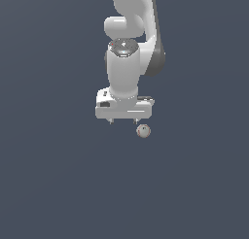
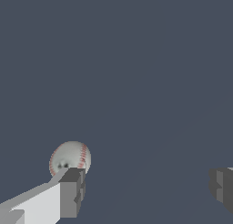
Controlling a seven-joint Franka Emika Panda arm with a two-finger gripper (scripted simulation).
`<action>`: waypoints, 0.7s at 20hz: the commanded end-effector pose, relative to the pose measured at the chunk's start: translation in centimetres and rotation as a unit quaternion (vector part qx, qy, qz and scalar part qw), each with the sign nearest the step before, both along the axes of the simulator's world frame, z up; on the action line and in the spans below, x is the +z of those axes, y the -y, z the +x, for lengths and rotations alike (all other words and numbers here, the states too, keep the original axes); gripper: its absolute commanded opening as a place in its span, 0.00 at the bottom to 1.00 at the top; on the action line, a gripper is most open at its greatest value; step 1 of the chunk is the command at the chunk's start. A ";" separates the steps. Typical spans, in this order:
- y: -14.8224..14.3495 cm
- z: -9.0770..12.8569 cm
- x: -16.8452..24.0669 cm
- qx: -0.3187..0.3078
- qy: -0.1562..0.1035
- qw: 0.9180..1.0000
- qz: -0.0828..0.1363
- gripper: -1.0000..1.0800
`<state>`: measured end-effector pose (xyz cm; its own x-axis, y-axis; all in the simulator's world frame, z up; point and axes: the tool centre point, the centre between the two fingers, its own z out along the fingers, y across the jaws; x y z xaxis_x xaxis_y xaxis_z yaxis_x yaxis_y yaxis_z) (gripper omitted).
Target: Pick up the object and move it to a goal position.
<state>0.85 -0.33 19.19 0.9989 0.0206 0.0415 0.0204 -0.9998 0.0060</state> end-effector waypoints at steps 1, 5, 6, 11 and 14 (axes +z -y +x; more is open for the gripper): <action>0.0 0.0 0.0 0.000 0.000 1.000 0.000 0.96; 1.0 -0.1 -0.5 -0.010 -0.003 1.000 -0.003 0.96; 1.6 -0.2 -0.8 -0.015 -0.004 1.000 -0.004 0.96; 3.2 -0.5 -1.7 -0.031 -0.009 0.999 -0.009 0.96; 3.1 -0.4 -1.6 -0.030 -0.008 0.999 -0.008 0.96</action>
<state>0.40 -3.47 17.55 0.9989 -0.0390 0.0240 -0.0395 -0.9990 0.0226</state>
